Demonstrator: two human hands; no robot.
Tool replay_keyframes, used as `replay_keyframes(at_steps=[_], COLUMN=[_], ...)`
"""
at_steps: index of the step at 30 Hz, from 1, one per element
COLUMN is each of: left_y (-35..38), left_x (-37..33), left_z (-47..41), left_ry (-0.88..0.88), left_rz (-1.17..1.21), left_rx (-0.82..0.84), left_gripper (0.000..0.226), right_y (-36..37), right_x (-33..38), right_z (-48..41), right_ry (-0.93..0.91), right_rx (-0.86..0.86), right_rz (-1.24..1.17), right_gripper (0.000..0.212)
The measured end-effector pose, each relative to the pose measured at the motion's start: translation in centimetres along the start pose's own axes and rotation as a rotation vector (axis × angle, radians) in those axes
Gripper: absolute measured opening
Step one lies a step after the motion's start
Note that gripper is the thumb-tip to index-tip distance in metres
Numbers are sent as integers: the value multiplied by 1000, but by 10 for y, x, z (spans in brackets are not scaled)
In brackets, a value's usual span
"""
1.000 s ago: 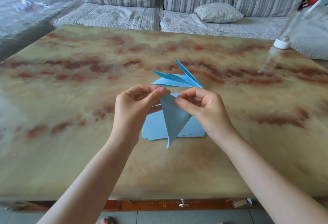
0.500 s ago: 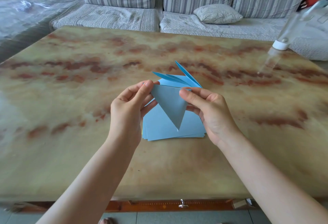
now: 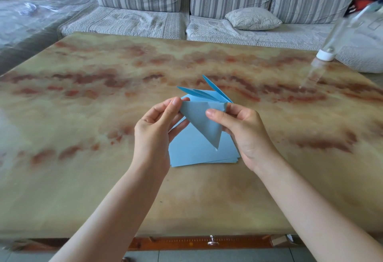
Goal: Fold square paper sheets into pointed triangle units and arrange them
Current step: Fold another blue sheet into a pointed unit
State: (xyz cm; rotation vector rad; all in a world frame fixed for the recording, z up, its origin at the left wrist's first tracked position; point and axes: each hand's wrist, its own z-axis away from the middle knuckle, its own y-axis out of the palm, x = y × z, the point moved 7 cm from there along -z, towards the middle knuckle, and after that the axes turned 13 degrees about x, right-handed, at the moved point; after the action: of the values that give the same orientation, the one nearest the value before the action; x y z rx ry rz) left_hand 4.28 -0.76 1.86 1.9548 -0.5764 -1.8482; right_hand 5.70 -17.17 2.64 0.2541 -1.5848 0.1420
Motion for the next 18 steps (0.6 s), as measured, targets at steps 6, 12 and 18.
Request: replay_keyframes(at_steps=[6, 12, 18], left_y=[0, 9, 23], left_x=[7, -17, -18], left_z=[-5, -4, -2], left_ry=[-117, 42, 93], left_rz=[-111, -626, -1048], left_rx=[80, 188, 297], left_gripper=[8, 8, 18], right_y=[-8, -15, 1], right_x=[0, 3, 10], right_z=[2, 6, 7], right_ry=[-28, -65, -119], right_rx=[7, 8, 123], right_rz=[102, 180, 327], right_gripper=[12, 6, 12])
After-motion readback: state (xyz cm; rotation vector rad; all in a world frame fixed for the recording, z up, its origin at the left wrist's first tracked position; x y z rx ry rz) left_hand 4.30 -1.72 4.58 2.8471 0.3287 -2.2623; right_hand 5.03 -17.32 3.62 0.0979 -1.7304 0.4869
